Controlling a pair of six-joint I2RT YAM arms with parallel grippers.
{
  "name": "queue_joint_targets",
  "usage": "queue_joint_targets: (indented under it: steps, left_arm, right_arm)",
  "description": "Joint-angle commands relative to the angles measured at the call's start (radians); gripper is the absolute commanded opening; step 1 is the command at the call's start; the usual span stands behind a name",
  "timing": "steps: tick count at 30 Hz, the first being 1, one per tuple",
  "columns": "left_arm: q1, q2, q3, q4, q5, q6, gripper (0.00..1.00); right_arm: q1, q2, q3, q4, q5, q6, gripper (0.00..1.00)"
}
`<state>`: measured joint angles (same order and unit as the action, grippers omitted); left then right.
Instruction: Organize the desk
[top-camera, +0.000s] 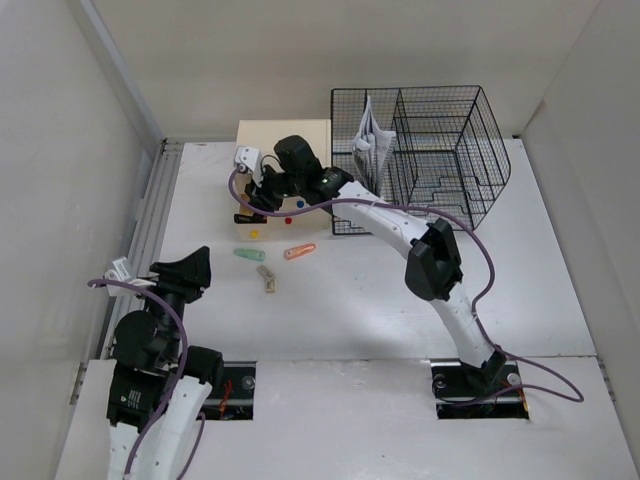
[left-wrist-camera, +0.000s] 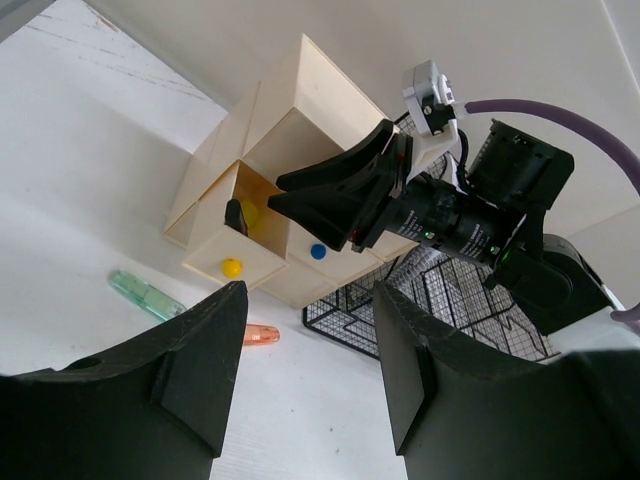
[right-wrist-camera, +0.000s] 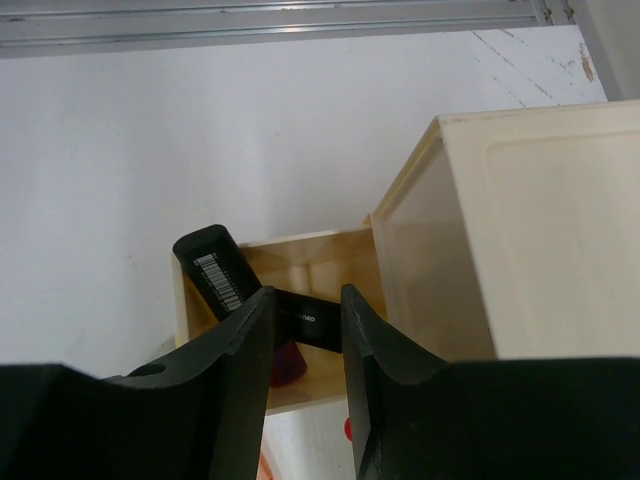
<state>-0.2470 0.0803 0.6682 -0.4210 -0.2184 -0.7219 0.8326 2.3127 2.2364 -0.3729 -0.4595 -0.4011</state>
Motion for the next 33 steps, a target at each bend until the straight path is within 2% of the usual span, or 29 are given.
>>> queue_joint_targets:
  steps: [1, 2, 3, 6, 10, 18, 24, 33]
  left_arm:
    - [-0.005, -0.011, 0.034, 0.021, -0.007, 0.007, 0.5]
    - [-0.005, -0.011, 0.034, 0.021, -0.007, 0.007, 0.5]
    - [-0.005, -0.011, 0.034, 0.021, -0.007, 0.007, 0.5]
    - [-0.005, -0.011, 0.034, 0.011, -0.007, 0.007, 0.5]
    - [-0.005, -0.011, 0.034, 0.021, -0.007, 0.007, 0.5]
    - [-0.005, -0.011, 0.053, 0.002, -0.016, 0.007, 0.5]
    - [-0.005, -0.02, 0.062, -0.016, -0.025, 0.007, 0.5]
    - [-0.005, -0.03, 0.071, -0.025, -0.026, 0.016, 0.5]
  right_arm:
    - [0.003, -0.045, 0.002, 0.022, -0.027, -0.007, 0.37]
    - [0.003, -0.056, 0.002, 0.022, -0.043, -0.007, 0.33]
    - [0.003, -0.065, -0.007, 0.022, -0.063, -0.007, 0.2]
    - [0.003, -0.087, -0.008, 0.0, -0.177, -0.007, 0.04]
    - [0.013, -0.076, 0.017, -0.035, -0.318, -0.007, 0.02]
    - [0.059, -0.036, 0.063, -0.035, -0.34, 0.028, 0.01]
    - [0.091, 0.008, 0.13, -0.017, -0.251, 0.102, 0.01]
    - [0.1, 0.048, 0.131, 0.003, -0.078, 0.154, 0.01]
